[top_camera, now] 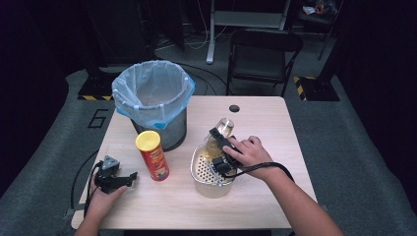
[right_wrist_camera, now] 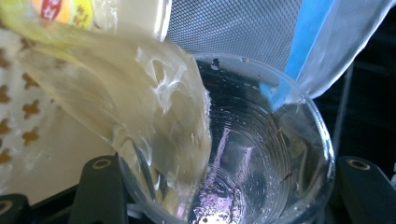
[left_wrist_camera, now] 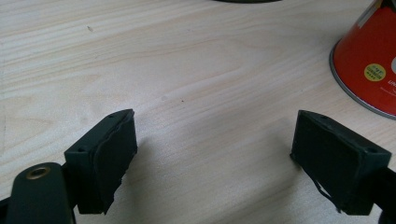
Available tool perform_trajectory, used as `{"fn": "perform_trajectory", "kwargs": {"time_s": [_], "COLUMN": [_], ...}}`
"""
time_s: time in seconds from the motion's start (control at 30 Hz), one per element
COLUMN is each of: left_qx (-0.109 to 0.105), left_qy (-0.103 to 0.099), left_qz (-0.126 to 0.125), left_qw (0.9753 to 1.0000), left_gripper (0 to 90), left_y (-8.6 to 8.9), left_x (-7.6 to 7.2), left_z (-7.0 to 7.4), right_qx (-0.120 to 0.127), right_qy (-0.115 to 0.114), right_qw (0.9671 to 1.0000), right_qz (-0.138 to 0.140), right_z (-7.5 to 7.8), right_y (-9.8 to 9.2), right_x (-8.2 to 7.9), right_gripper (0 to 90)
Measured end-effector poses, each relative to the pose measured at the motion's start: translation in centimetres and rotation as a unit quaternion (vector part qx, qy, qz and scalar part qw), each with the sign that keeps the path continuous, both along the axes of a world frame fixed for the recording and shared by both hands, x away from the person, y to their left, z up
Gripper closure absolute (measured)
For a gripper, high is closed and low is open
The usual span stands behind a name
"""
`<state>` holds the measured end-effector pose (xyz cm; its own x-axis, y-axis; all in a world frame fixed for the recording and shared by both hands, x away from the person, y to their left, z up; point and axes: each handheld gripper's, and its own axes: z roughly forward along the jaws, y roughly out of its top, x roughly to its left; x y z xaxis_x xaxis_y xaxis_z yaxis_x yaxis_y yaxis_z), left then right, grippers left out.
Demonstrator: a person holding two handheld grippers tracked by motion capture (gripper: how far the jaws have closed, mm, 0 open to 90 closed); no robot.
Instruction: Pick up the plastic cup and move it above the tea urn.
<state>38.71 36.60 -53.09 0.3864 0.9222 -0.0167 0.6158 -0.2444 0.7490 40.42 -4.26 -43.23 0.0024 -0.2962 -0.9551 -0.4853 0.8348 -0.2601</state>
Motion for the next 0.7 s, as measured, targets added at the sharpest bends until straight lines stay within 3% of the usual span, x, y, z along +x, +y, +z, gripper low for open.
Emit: {"fn": "perform_trajectory", "kwargs": {"time_s": [0.03, 0.17, 0.2, 0.3, 0.33, 0.37, 0.4, 0.43, 0.53, 0.57, 0.6, 0.7], "left_qx": [0.000, 0.000, 0.000, 0.000, 0.000, 0.000, 0.000, 0.000, 0.000, 0.000, 0.000, 0.000], "left_qy": [0.000, 0.000, 0.000, 0.000, 0.000, 0.000, 0.000, 0.000, 0.000, 0.000, 0.000, 0.000], "left_qz": [0.000, 0.000, 0.000, 0.000, 0.000, 0.000, 0.000, 0.000, 0.000, 0.000, 0.000, 0.000], "left_qw": [1.0000, 1.0000, 1.0000, 1.0000, 1.0000, 1.0000, 1.0000, 1.0000, 1.0000, 1.0000, 1.0000, 1.0000], "left_gripper": [13.8, 13.8, 13.8, 13.8, 13.8, 13.8, 13.8, 13.8, 13.8, 13.8, 13.8, 13.8], "left_y": [0.00, 0.00, 0.00, -0.01, 0.00, -0.01, 0.00, 0.00, 0.00, -0.01, -0.01, -0.01], "left_x": [0.00, 0.00, 0.00, 0.00, 0.00, 0.00, 0.00, 0.00, 0.00, 0.00, 0.00, 0.00], "left_z": [0.00, 0.00, 0.00, 0.00, 0.00, 0.00, 0.00, 0.00, -0.01, 0.00, 0.00, -0.01], "right_qx": [-0.027, -0.036, -0.049, -0.047, -0.068, -0.047, -0.060, -0.045, -0.056, -0.049, -0.043, -0.047], "right_qy": [-0.027, -0.048, -0.056, -0.065, -0.045, -0.063, -0.048, -0.068, -0.054, -0.079, -0.065, -0.068], "right_qw": [0.9992, 0.9981, 0.9972, 0.9965, 0.9965, 0.9966, 0.9969, 0.9964, 0.9967, 0.9952, 0.9966, 0.9962], "right_qz": [0.009, 0.012, 0.011, 0.022, 0.016, 0.023, 0.016, 0.024, 0.021, 0.030, 0.026, 0.028], "right_z": [-0.13, -0.17, -0.01, 0.04, 0.08, 0.18, 0.19, 0.42, 0.49, 0.73, 0.53, 0.58], "right_y": [0.15, 0.27, 0.30, 0.37, 0.31, 0.34, 0.25, 0.26, 0.14, 0.26, 0.15, 0.15], "right_x": [-0.22, -0.54, -0.72, -0.78, -0.86, -0.86, -0.91, -0.98, -1.10, -1.11, -1.14, -1.20], "right_gripper": [37.5, 37.5, 37.4, 37.3, 37.3, 37.4, 37.3, 37.4, 37.4, 37.3, 37.3, 37.3]}}
